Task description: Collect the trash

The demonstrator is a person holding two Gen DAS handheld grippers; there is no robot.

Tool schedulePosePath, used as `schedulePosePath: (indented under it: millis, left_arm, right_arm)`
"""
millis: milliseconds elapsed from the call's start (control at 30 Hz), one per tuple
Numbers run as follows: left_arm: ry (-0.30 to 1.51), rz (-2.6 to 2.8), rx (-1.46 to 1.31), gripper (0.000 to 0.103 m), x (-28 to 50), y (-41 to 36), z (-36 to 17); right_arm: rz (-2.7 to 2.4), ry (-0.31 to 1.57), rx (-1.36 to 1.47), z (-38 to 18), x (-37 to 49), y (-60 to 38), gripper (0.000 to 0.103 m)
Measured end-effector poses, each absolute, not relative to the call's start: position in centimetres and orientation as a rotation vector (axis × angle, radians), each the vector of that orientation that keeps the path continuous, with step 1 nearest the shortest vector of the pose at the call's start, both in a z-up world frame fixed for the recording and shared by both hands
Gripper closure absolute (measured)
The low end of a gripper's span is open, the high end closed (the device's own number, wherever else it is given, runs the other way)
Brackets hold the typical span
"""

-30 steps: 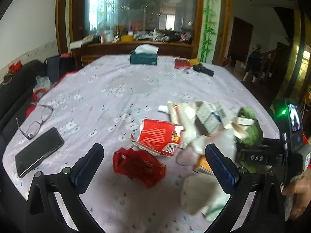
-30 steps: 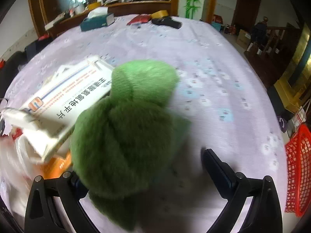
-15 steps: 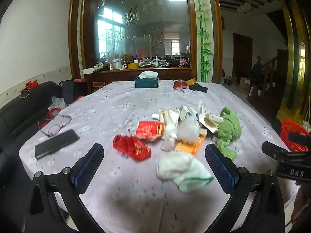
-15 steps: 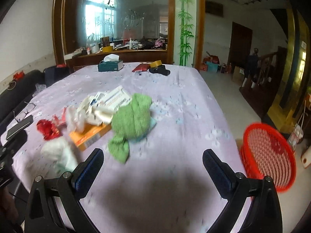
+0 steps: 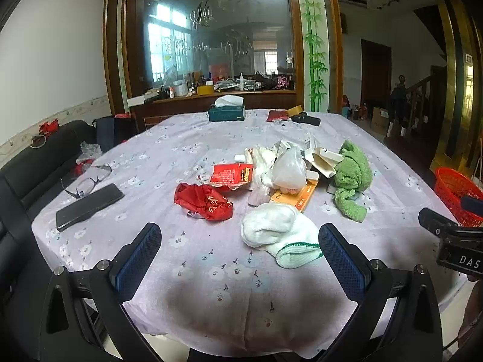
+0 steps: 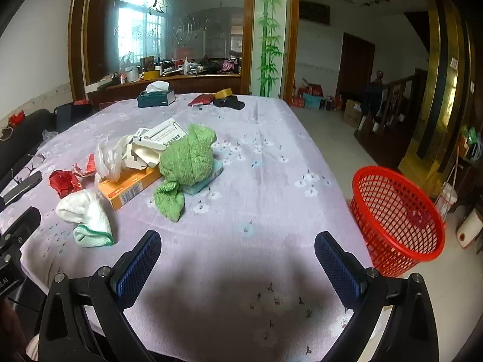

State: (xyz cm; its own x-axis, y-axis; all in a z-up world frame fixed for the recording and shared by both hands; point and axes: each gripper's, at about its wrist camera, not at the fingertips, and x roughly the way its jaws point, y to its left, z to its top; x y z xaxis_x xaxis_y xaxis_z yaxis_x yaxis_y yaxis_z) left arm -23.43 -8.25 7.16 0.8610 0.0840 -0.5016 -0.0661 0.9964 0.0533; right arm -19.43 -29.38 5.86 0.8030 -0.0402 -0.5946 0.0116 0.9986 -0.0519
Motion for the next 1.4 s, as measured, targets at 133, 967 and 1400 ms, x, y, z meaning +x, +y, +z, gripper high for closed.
schedulePosePath:
  millis: [133,967,1400]
  left_arm:
    - [0.541,0.085,0.018,0.0,-23.1,-7.9,6.9]
    - [0.511,0.073,0.034,0.0,-23.8,-8.1,6.8]
    - [0.527,0.059,0.051,0.0,-23.7,-8.6,6.4]
  right_arm:
    - [-0.049,0.626,-0.066,5.9,-19.3,-29.1,0.0]
    - [-0.101,0.561,-0.066,7.2,-20.4,-29.6,0.0]
    - [-0.1,0.566,-0.061,7.0,-20.5,-29.8,0.0]
